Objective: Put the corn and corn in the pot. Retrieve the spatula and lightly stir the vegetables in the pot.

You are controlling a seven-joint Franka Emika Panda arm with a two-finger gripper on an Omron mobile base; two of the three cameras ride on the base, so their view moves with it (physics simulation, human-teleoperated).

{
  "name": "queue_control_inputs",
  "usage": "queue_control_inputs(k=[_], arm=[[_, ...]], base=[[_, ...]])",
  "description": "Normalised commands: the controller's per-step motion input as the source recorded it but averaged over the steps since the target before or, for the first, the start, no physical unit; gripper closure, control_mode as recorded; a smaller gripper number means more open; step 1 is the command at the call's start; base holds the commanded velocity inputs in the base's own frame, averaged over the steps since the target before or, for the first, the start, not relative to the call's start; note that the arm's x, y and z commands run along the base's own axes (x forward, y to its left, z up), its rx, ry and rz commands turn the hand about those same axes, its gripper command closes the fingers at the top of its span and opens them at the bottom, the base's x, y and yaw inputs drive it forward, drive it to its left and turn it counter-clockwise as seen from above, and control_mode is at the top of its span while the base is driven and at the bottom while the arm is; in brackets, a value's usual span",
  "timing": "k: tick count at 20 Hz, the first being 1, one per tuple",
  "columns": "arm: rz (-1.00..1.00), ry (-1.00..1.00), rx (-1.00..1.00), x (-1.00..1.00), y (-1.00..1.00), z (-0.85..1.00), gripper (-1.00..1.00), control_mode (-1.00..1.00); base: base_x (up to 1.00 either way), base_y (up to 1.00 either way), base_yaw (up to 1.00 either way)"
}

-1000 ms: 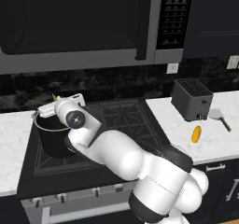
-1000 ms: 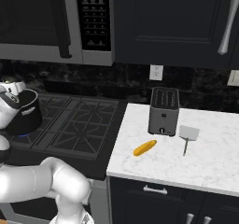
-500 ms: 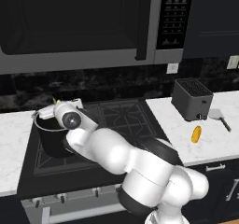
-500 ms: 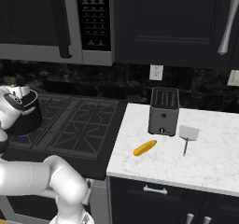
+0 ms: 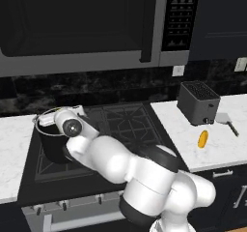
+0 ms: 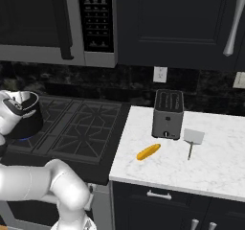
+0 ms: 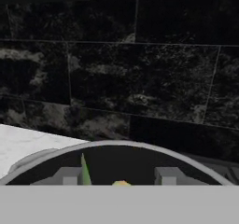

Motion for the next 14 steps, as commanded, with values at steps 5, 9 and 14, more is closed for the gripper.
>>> queue_control_inputs(k=[5,9,14], arm=[[0.0,0.0,0.02,-0.16,0.0,0.34,-1.0,-1.0],[0.0,-0.05,0.13,-0.49,0.0,0.94,-1.0,-1.0],[-0.01,0.04,0.24,-0.71,-0.13,1.0,-1.0,-1.0]], base=[[0.0,0.0,0.0],[0.0,0.0,0.0],[0.0,0.0,0.0]])
